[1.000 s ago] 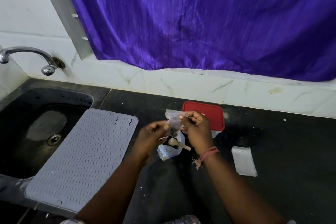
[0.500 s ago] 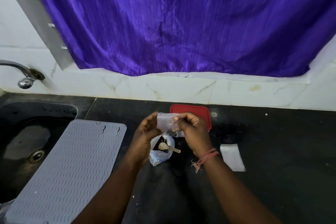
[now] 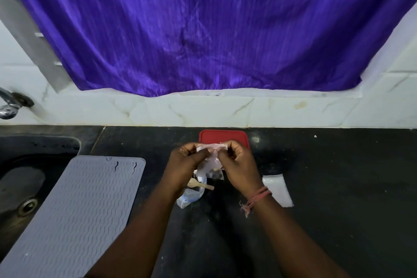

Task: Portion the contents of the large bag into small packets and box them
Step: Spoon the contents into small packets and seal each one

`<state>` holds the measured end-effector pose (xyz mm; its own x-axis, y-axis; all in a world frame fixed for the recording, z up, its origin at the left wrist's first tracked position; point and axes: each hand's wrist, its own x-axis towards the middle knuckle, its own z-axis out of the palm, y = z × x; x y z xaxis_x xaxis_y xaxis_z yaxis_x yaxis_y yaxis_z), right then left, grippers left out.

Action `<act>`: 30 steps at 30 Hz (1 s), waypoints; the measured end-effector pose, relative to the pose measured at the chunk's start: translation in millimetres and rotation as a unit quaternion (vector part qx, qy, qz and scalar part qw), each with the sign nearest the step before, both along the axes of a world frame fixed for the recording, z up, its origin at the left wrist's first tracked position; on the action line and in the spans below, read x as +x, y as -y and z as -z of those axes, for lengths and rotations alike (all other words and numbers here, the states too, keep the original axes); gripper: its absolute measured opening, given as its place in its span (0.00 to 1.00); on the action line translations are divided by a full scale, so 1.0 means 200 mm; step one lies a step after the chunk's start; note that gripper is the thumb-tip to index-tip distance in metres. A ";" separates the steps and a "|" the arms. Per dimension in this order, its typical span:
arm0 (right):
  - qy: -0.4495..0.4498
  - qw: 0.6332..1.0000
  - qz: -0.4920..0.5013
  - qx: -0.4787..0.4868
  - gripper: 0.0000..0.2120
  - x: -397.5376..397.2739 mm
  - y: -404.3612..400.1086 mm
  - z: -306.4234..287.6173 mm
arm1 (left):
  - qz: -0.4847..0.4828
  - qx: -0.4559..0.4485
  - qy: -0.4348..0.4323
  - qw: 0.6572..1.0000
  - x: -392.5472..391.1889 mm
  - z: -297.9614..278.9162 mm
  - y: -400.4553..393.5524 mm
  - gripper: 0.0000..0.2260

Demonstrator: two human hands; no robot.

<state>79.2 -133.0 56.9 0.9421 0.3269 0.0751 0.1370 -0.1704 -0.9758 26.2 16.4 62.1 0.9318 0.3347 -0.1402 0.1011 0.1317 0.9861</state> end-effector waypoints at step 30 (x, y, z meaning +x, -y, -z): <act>-0.077 0.979 0.115 0.148 0.06 0.04 0.26 0.06 | 0.032 -0.052 -0.020 0.998 0.11 0.01 0.22 0.06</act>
<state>87.3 -185.0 44.1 0.9959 0.0893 -0.0146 -0.0249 0.1144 -0.9931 48.7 -27.4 59.2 0.9437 0.2563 -0.2091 0.1524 0.2244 0.9625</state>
